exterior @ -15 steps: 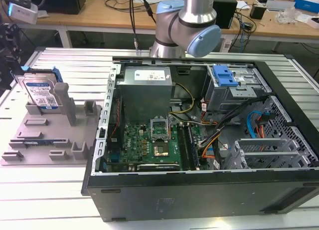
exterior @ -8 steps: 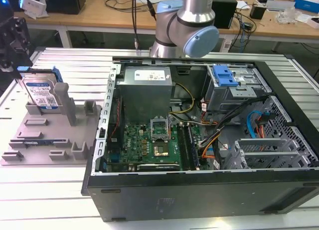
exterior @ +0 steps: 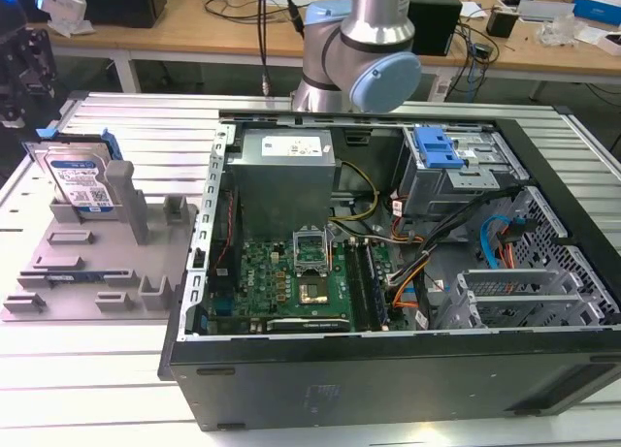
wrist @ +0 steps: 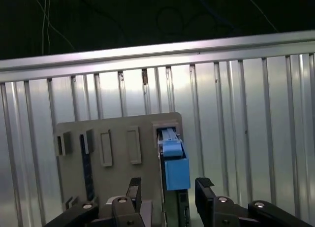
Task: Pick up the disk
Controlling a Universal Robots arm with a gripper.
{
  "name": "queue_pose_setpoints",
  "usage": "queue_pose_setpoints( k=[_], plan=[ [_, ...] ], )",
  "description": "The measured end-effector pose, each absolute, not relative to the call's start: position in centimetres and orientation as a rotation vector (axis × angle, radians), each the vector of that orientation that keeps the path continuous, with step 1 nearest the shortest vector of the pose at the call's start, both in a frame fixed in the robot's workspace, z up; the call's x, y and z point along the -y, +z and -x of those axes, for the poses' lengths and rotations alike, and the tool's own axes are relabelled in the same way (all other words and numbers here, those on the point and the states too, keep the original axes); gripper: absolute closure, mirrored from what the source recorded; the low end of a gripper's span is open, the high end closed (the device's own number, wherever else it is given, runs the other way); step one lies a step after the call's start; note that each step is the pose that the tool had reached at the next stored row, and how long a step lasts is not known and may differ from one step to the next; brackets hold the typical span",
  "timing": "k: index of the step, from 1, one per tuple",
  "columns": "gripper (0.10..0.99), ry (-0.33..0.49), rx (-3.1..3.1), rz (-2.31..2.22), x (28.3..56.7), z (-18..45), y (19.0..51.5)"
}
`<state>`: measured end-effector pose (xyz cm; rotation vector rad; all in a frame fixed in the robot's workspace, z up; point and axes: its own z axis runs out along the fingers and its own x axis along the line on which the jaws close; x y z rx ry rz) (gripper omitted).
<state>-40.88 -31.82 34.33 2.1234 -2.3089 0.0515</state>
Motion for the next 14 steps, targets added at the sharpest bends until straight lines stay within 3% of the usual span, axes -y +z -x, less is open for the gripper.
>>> queue_pose_setpoints(
  k=[14],
  plan=[
    [0.529,0.068,2.2,-2.224,31.21,41.46,33.61]
  ],
)
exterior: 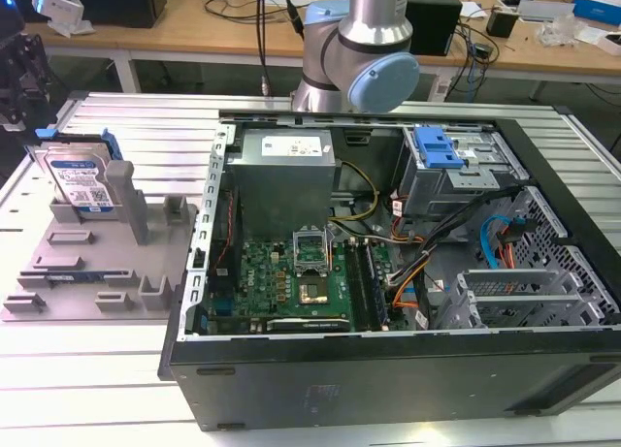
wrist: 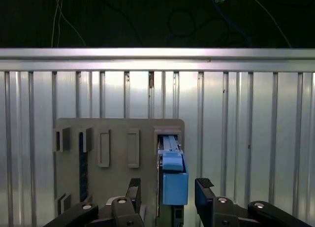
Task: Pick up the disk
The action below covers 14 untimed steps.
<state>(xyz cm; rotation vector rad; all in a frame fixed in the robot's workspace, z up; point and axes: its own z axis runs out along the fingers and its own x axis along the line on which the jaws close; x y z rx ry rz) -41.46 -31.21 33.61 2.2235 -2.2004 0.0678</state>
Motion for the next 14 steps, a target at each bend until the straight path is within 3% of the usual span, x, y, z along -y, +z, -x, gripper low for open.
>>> queue_pose_setpoints(
  k=[14],
  plan=[
    [0.529,0.068,2.201,-2.223,31.2,41.5,32.6]
  ],
)
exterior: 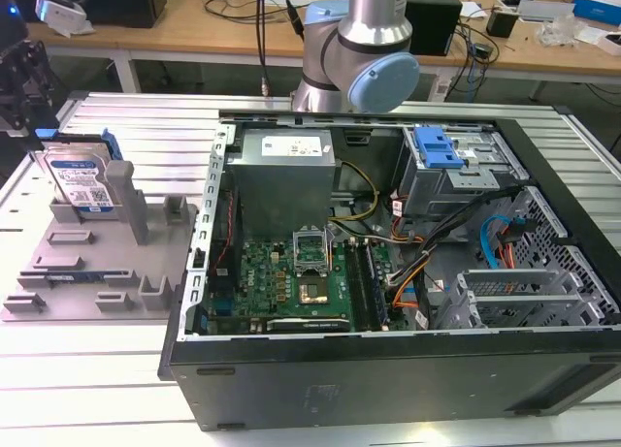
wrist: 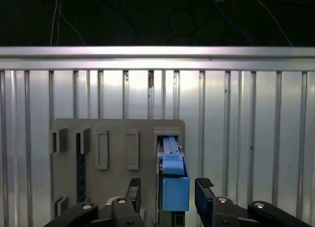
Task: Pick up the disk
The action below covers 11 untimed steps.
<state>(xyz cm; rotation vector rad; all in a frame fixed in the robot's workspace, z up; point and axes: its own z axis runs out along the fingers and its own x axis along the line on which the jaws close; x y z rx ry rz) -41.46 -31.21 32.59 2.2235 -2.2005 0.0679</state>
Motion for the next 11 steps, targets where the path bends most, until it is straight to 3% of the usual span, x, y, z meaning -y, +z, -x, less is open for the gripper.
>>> queue_pose_setpoints(
  k=[11],
  plan=[
    [0.529,0.068,2.201,-2.223,31.21,41.48,31.57]
  ],
)
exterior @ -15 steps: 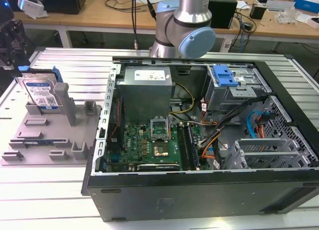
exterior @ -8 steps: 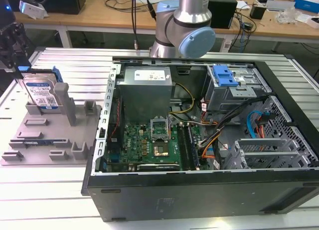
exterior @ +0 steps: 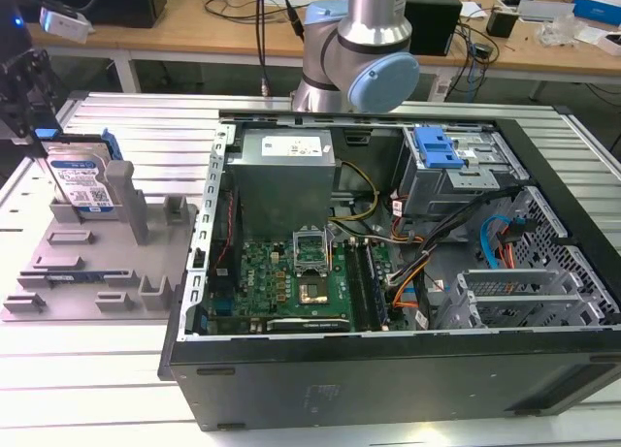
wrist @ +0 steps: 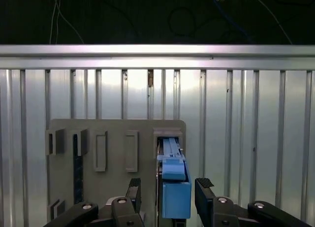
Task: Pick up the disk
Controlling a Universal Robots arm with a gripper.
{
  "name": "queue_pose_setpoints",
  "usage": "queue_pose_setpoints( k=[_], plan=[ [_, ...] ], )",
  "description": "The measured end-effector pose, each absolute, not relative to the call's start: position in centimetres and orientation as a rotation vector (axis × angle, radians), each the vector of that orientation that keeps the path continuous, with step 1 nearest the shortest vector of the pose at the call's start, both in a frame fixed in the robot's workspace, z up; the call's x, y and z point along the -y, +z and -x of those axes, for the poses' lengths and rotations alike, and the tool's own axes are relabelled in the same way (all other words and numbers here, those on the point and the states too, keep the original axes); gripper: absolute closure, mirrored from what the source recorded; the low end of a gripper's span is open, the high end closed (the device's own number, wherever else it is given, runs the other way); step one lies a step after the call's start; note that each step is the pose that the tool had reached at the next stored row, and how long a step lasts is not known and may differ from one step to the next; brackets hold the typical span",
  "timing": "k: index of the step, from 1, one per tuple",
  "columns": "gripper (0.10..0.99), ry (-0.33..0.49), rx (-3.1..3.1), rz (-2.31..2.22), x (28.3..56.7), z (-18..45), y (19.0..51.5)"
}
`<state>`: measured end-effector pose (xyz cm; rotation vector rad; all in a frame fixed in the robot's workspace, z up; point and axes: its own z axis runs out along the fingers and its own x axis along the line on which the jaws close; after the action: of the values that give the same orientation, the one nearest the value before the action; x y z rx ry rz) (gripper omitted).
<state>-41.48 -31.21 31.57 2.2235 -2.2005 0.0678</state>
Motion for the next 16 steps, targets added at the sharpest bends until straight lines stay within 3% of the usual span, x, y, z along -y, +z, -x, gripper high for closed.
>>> queue_pose_setpoints(
  k=[4,7,16],
  plan=[
    [0.541,0.068,2.2,-2.224,31.21,41.49,31.18],
    [0.678,0.068,2.2,-2.223,31.21,41.5,30.99],
    [0.678,0.068,2.2,-2.223,31.21,41.5,30.54]
  ],
)
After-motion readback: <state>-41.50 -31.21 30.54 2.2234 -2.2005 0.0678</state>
